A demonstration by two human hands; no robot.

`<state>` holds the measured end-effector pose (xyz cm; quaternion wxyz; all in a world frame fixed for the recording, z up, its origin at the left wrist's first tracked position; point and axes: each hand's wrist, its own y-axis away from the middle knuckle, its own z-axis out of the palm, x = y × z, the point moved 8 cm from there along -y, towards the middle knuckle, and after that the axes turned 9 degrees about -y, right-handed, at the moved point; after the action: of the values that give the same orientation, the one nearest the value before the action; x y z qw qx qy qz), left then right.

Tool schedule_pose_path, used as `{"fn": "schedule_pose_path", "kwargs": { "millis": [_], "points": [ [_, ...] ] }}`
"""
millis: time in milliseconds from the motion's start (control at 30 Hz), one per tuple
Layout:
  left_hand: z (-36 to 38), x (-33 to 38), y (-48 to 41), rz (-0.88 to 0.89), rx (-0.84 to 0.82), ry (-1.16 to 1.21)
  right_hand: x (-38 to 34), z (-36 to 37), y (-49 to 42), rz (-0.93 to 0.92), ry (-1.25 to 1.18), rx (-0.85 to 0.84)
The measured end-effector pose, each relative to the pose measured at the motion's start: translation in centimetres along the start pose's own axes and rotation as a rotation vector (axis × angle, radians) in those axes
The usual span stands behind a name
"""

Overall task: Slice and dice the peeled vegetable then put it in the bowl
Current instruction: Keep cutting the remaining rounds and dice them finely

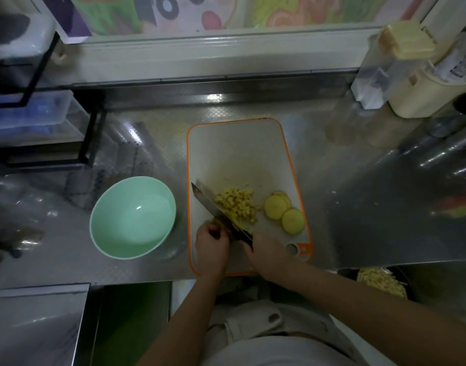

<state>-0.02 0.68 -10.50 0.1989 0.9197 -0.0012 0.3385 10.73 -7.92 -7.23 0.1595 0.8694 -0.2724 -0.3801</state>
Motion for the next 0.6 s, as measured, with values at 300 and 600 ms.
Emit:
{"fn": "schedule_pose_path", "kwargs": {
  "millis": [300,600],
  "points": [
    [0.2,-0.1,-0.2,0.017,0.008,-0.032,-0.3,0.1,-0.6,-0.025,0.029,0.049],
    [0.5,-0.4,-0.2,-0.01,-0.004,-0.029,0.1,-0.5,-2.1,-0.061,-0.145,-0.042]
  ]
}}
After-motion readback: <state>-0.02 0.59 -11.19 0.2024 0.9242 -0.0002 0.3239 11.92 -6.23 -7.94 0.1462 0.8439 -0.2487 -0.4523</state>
